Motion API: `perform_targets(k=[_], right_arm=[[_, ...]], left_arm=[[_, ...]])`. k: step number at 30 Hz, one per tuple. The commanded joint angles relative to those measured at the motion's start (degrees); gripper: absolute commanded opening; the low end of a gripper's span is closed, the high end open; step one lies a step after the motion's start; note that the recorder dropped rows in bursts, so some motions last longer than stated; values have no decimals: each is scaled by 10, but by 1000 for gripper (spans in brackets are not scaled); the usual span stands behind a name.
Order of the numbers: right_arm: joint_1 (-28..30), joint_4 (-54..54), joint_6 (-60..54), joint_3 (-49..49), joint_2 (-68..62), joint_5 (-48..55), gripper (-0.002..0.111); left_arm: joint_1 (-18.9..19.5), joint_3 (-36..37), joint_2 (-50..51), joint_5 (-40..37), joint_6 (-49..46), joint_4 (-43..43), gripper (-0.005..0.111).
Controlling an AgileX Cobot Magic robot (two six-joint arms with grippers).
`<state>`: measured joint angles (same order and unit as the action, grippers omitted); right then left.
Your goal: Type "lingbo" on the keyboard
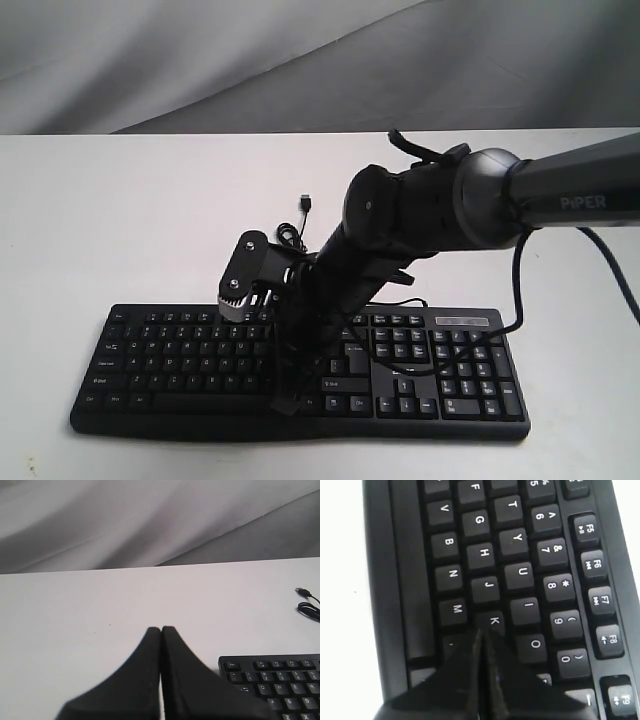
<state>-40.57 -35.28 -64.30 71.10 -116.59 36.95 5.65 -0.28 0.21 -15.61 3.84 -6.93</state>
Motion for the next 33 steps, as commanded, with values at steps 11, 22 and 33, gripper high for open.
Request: perform_targets(k=[11,22,33], right_arm=[[-1,3,-4,3,-9,-10,0],[-12,-2,-4,3,21,-47,0],[-16,-26,-17,3,13,-87,0]], left_arm=[[1,3,-2,3,1,2,1],[1,3,-2,3,1,2,1],[1,3,-2,3,1,2,1]])
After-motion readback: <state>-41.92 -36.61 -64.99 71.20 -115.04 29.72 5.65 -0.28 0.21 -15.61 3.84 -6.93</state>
